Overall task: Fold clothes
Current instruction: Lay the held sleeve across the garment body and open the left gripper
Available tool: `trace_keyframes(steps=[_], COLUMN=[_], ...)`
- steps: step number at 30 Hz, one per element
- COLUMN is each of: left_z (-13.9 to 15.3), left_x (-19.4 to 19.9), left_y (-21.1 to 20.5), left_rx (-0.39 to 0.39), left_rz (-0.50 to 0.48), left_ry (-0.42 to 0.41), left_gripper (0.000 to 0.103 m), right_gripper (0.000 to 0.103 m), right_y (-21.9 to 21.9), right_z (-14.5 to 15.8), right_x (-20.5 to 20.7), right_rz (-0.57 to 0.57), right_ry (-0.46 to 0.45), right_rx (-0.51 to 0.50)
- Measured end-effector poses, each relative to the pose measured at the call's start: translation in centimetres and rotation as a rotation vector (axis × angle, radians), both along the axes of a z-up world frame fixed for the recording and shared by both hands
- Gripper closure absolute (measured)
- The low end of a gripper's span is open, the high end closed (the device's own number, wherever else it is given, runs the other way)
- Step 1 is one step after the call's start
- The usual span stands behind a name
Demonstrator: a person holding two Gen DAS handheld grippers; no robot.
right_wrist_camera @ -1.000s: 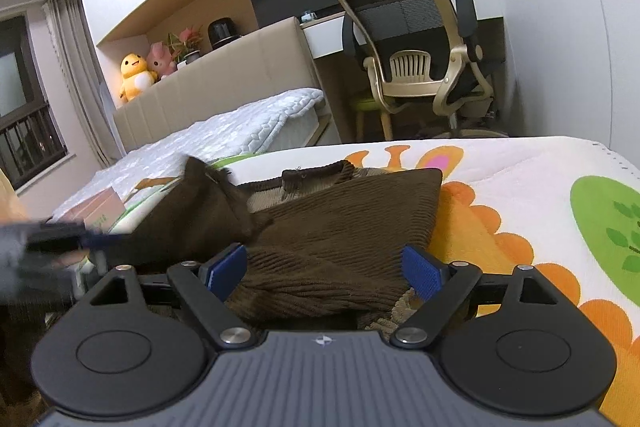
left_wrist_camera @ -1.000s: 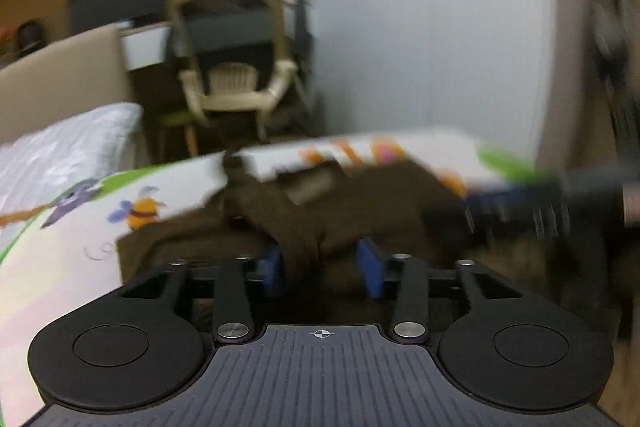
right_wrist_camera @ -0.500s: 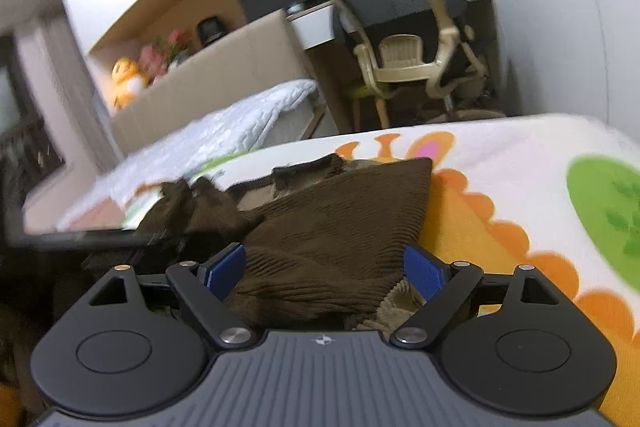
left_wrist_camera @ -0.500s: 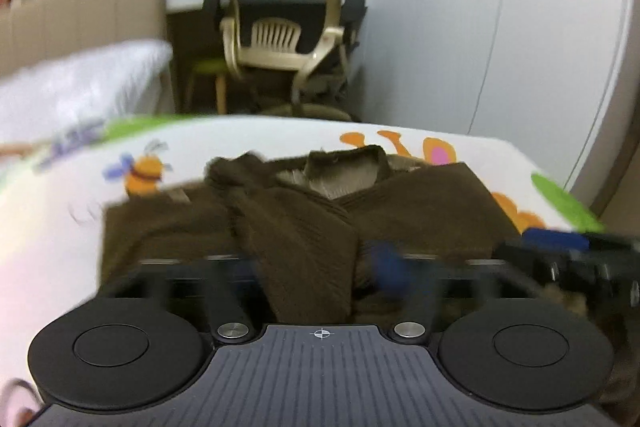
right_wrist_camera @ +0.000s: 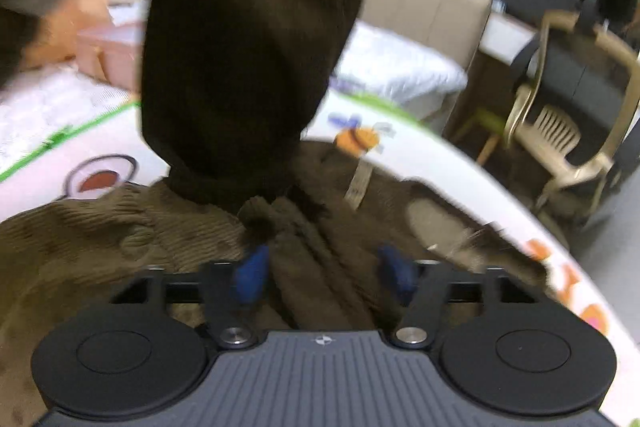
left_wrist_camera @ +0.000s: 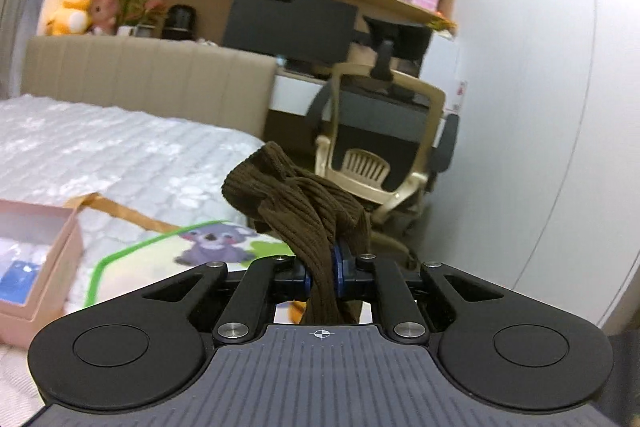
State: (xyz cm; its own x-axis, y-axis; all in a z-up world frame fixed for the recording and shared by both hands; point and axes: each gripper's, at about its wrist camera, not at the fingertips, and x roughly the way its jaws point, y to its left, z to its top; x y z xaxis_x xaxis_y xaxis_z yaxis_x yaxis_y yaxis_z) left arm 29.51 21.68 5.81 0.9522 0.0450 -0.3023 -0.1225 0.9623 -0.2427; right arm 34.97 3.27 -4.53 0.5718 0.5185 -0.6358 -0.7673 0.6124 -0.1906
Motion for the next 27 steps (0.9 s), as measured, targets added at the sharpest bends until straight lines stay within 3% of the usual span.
trace_keyframes(steps=[3, 6, 8, 13, 16, 18, 20, 24, 25, 27], left_z=[-0.5, -0.7, -0.7, -0.6, -0.2, 0.1, 0.4, 0.1, -0.2, -1.2], left_x=[-0.9, -1.3, -1.4, -1.0, -0.7, 0.0, 1.0, 4.1, 5.0, 6.1], left_y=[1.7, 2.6, 2.8, 2.1, 1.0, -0.3, -1.9, -6.8, -8.2, -10.6], left_rx=[-0.042, -0.064, -0.068, -0.066, -0.046, -0.022, -0.003, 0.001, -0.002, -0.030], left_rz=[0.018, 0.024, 0.025, 0.019, 0.019, 0.007, -0.013, -0.113, -0.149, -0.254], left_ry=[-0.007, -0.019, -0.025, -0.023, -0.007, 0.001, 0.007, 0.032, 0.044, 0.078], left_gripper=[0.091, 0.091, 0.091, 0.091, 0.091, 0.091, 0.091, 0.089, 0.086, 0.052], right_gripper=[0.089, 0.090, 0.090, 0.086, 0.071, 0.047, 0.036, 0.029, 0.029, 0.029], right_y=[0.4, -1.2, -1.4, 2.2, 1.3, -0.9, -4.2, -11.1, -12.6, -15.7], right_z=[0.5, 4.0, 5.7, 1.2, 0.1, 2.0, 4.7, 8.5, 8.9, 9.2], right_x=[1.5, 2.7, 2.9, 3.4, 3.0, 2.7, 2.0, 0.9, 0.9, 1.4], right_rz=[-0.052, -0.163, -0.192, -0.079, -0.075, -0.084, -0.097, -0.207, -0.247, -0.338], right_ry=[0.031, -0.008, -0.096, -0.036, 0.018, 0.019, -0.011, -0.135, -0.145, -0.139], right_rx=[0.031, 0.210, 0.257, 0.057, 0.073, 0.158, 0.253, 0.323, 0.331, 0.355])
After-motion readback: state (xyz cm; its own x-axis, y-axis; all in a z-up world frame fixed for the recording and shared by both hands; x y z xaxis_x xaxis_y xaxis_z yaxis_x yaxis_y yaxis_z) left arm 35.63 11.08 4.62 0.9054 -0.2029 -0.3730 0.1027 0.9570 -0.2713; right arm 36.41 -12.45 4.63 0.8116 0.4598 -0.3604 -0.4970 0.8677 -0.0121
